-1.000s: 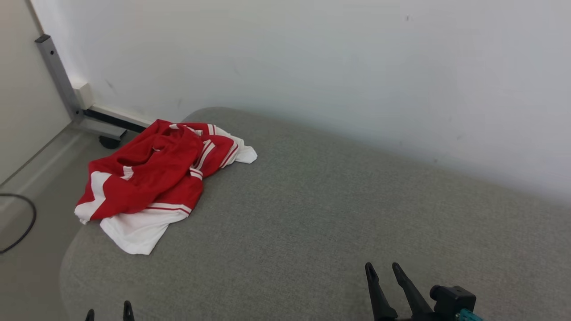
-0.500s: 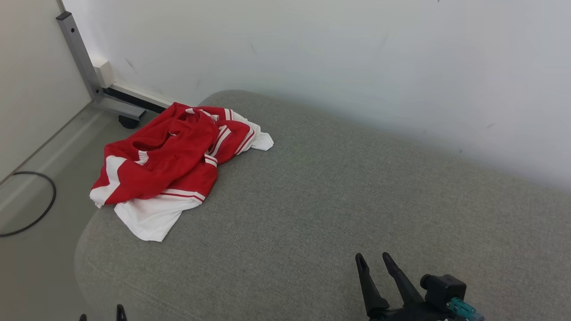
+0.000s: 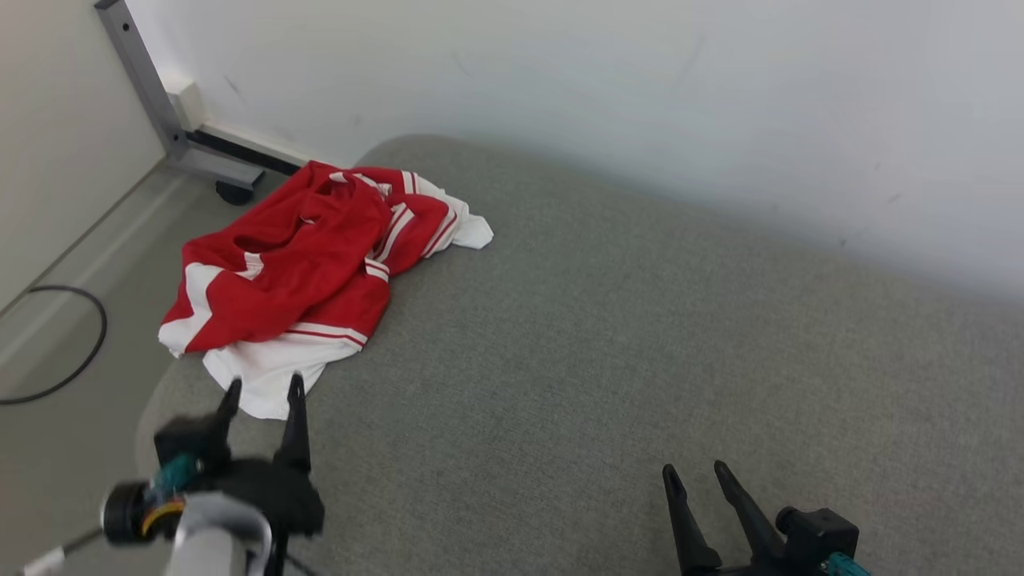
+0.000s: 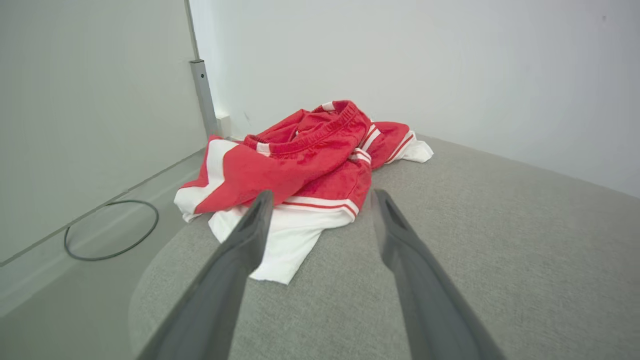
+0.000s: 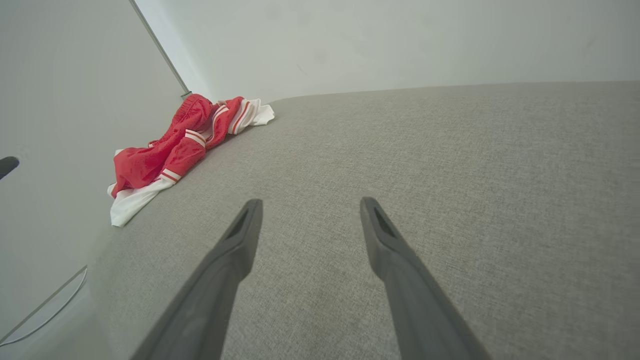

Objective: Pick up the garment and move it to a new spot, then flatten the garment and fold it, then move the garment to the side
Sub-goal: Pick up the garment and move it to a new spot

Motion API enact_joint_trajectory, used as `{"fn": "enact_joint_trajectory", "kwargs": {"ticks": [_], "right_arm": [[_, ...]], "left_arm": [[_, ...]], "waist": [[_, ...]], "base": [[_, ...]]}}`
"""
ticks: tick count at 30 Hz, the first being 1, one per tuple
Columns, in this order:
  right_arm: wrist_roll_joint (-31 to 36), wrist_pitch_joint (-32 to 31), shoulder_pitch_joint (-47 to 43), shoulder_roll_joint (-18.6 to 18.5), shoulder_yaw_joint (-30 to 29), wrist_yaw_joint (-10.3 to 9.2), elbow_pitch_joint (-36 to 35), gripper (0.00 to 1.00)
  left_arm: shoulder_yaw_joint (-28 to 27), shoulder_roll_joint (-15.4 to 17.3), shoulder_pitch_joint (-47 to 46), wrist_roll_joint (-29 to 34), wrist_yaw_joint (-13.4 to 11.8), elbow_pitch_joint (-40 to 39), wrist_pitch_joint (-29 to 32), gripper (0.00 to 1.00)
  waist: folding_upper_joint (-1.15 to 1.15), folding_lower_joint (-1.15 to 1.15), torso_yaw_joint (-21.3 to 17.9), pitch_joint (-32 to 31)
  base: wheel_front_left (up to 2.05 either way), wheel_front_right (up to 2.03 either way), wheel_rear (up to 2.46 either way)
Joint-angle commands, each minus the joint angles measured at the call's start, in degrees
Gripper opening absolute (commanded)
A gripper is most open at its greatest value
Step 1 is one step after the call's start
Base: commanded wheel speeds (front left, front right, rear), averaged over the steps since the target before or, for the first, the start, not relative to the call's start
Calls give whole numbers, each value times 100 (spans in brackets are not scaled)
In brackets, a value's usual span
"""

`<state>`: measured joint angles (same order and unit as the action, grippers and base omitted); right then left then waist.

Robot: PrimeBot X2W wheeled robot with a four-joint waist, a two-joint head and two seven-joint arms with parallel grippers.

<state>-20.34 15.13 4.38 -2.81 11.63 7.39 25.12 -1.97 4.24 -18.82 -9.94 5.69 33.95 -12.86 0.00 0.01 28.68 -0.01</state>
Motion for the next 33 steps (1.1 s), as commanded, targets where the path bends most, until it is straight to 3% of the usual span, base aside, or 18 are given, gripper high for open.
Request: {"fn": "enact_joint_trajectory", "kwargs": {"ticks": [1, 6, 9, 12, 19, 29, 33], "right_arm": [[127, 3, -70, -12, -38, 19, -89, 100], [789, -327, 14, -27, -118, 19, -825, 100], [1044, -601, -115, -114, -252, 19, -1475, 100], [1195, -850, -310, -186, -424, 19, -2128, 100], [1269, -1181, -884, -249, -683, 19, -3363, 100], [1264, -1410, -1432, -216, -882, 19, -4202, 100], [1275, -1465, -1540, -230, -942, 19, -4376, 100]], "left_arm": [[64, 69, -299, -10, 52, 183, 40, 100], [127, 439, -1507, -85, 135, 1024, 247, 100], [-125, 598, -2150, -386, 126, 1418, 566, 100], [-230, 545, -2650, -753, 158, 1769, 1068, 100], [-220, 903, -3362, -1043, 132, 2051, 1723, 100], [-312, 1319, -3587, -854, -802, 2504, 1702, 100], [-387, 1375, -3671, -892, -1042, 2567, 1468, 100]], "waist": [[0, -1, -142, 307], [0, -1, -817, 1168], [0, -1, -1110, 1640], [0, -1, -1288, 1999], [0, -1, -1516, 2547], [0, -1, -1723, 2877], [0, -1, -1735, 3013]], "base": [[0, 0, 0], [0, 0, 0], [0, 0, 0], [0, 0, 0], [0, 0, 0], [0, 0, 0], [0, 0, 0]]}}
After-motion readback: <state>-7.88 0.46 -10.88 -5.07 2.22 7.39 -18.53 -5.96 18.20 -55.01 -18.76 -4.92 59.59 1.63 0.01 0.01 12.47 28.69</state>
